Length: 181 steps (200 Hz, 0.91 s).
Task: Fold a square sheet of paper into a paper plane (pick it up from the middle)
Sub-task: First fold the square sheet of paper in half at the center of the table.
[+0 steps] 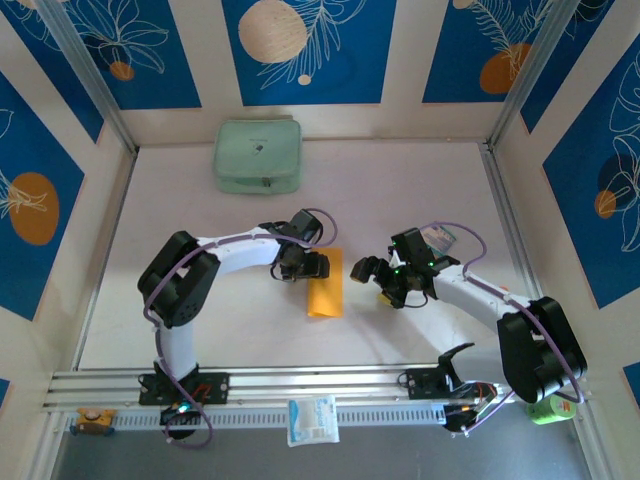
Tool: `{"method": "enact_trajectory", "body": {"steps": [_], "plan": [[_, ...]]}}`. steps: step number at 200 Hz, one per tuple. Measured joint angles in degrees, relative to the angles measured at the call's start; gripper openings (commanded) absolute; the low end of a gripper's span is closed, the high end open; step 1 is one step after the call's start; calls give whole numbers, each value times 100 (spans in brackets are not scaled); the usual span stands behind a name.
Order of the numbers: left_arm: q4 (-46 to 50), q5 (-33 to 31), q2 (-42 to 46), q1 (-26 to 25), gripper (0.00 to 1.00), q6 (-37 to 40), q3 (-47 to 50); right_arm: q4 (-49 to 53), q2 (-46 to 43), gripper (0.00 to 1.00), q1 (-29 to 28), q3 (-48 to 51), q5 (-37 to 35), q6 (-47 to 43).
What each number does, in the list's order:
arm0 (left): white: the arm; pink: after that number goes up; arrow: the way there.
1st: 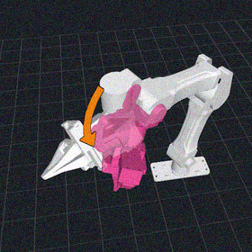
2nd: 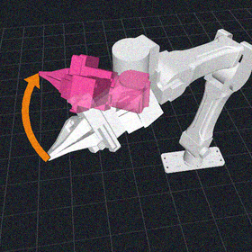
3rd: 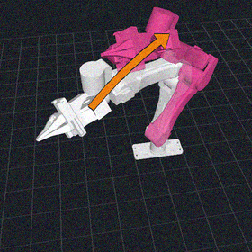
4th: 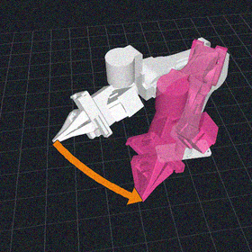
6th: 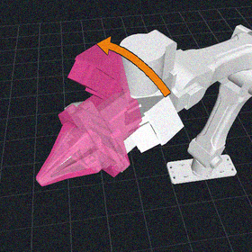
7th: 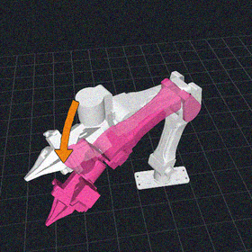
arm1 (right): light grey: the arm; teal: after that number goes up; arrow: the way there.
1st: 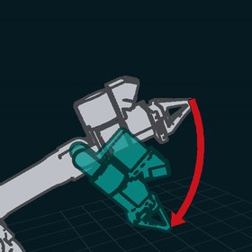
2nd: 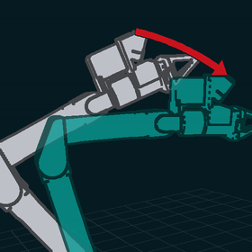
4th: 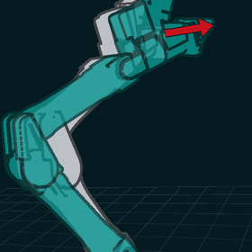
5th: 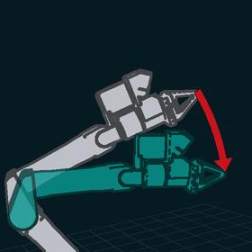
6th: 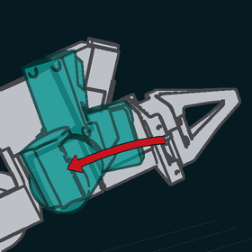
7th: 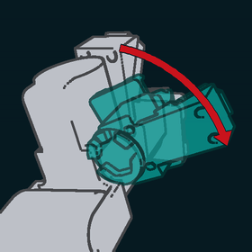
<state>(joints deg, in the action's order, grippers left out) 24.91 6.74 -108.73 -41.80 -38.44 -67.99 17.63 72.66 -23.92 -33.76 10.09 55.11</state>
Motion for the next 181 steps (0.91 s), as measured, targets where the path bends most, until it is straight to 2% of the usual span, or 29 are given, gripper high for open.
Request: {"method": "enact_trajectory", "body": {"steps": [159, 181], "plan": [[-2, -2, -22, 0, 67, 129, 0, -48, 184, 92, -9, 0, 90, 0], [-4, 0, -22, 0, 67, 129, 0, -96, 188, 84, -15, 0, 127, -11]]}}
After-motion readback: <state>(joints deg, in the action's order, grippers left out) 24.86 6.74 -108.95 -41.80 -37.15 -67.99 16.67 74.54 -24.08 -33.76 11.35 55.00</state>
